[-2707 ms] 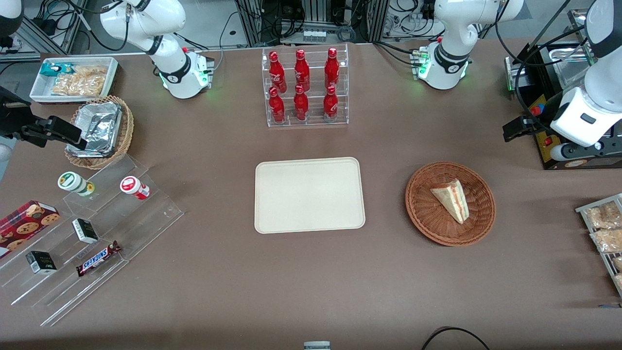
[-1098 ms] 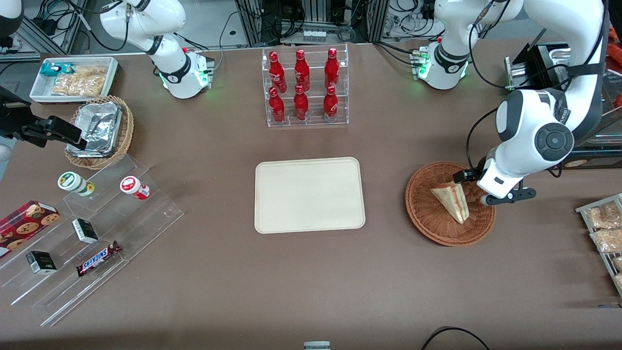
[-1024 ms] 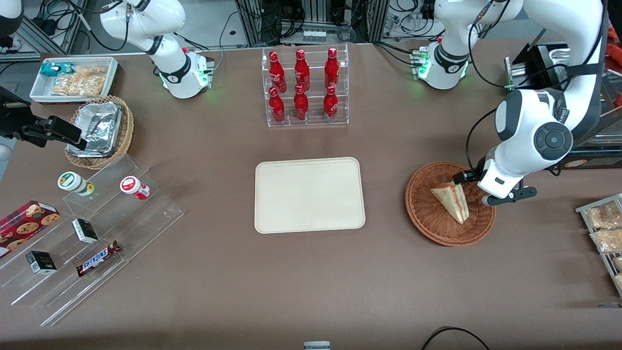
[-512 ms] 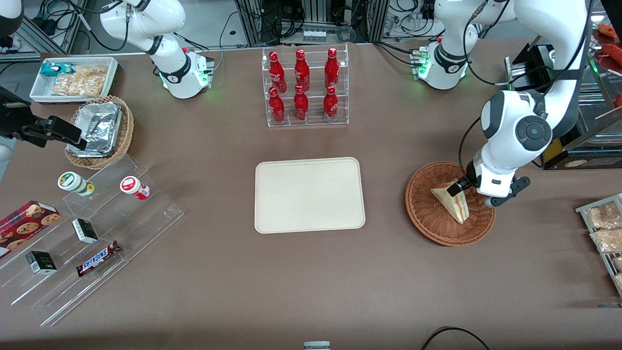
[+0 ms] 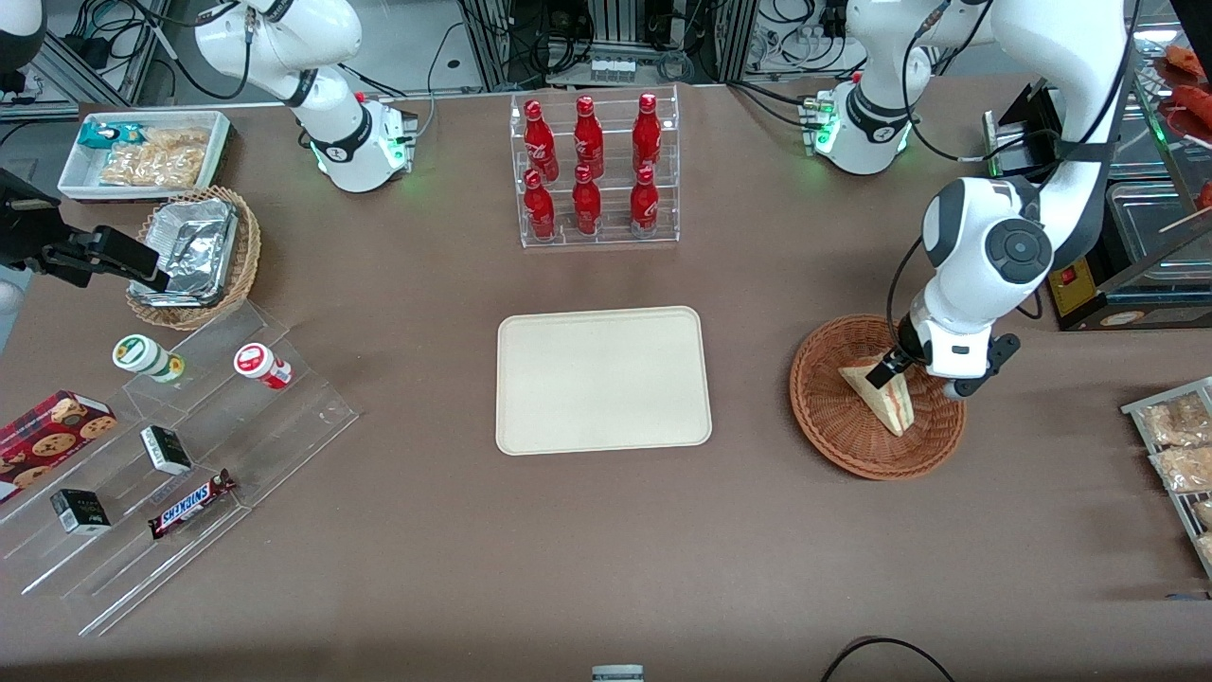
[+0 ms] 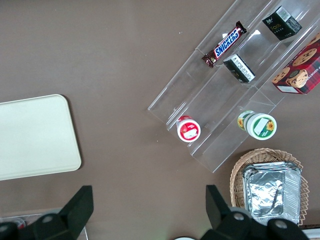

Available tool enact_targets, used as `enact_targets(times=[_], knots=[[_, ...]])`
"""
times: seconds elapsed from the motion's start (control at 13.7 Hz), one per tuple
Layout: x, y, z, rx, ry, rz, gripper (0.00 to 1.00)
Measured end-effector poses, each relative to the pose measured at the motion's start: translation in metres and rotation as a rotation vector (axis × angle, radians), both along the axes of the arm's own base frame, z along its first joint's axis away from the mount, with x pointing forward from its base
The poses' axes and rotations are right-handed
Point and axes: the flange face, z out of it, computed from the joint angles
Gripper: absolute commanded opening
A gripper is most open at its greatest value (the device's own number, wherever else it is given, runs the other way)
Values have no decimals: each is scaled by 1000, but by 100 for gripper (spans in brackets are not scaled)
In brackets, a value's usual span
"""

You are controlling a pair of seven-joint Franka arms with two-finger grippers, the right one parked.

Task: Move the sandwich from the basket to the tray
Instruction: 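Lower the left gripper and close it on the wrapped sandwich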

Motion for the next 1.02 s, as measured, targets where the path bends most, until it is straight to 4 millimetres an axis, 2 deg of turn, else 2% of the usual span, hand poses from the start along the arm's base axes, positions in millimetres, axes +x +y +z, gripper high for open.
enact_targets(times=[0.29, 0.37, 0.44, 0.51, 0.59, 0.73, 1.02], knots=[[-3, 0, -25, -2, 11, 21, 100], [-2, -1, -33, -3, 11, 23, 94], [-2, -1, -40, -4, 12, 25, 58], [-2, -1, -45, -4, 16, 27, 27], [-2, -1, -47, -4, 18, 33, 12], [-2, -1, -47, -4, 18, 40, 7], [1, -1, -40, -5, 8, 27, 6]])
